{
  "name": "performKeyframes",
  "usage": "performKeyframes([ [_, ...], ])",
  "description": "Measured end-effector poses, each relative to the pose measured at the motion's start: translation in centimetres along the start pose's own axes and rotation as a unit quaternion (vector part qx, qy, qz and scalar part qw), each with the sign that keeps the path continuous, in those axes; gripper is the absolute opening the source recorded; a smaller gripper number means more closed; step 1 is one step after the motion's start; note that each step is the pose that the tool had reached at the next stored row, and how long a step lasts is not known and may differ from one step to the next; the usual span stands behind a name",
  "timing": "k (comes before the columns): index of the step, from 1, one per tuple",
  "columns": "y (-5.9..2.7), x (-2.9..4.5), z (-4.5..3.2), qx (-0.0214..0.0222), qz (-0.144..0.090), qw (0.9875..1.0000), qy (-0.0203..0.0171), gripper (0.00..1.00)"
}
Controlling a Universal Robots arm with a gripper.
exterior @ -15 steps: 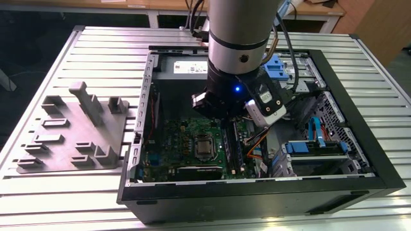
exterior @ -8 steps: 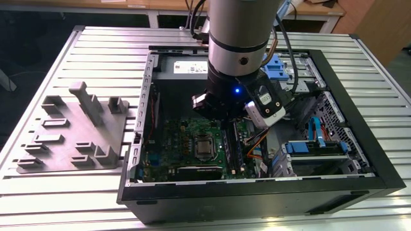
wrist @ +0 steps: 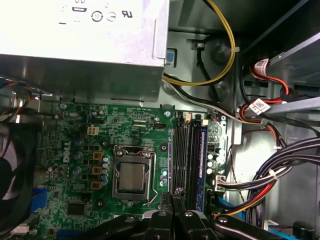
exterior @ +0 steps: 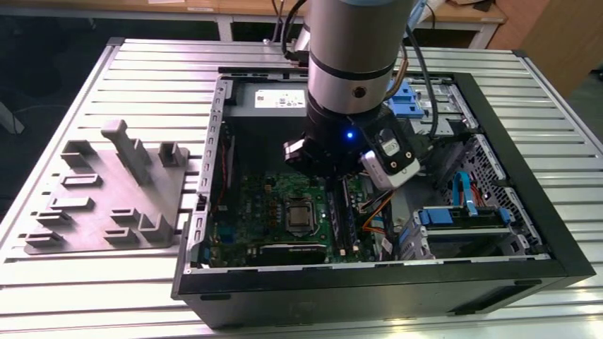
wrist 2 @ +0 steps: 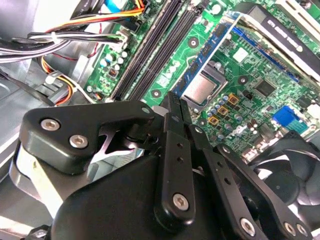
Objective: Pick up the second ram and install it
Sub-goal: 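Insert the second ram into the second slot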
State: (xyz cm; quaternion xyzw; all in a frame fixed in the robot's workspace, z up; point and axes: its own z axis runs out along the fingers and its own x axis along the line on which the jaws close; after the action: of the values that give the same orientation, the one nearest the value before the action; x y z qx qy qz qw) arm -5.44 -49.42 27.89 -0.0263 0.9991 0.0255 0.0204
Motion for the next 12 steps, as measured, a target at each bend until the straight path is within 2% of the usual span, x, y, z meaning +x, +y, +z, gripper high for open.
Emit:
performKeyframes([
  [12,-0.06,-0.36,0.83,0.0006,0.012,0.9999,-0.0006,0.12],
])
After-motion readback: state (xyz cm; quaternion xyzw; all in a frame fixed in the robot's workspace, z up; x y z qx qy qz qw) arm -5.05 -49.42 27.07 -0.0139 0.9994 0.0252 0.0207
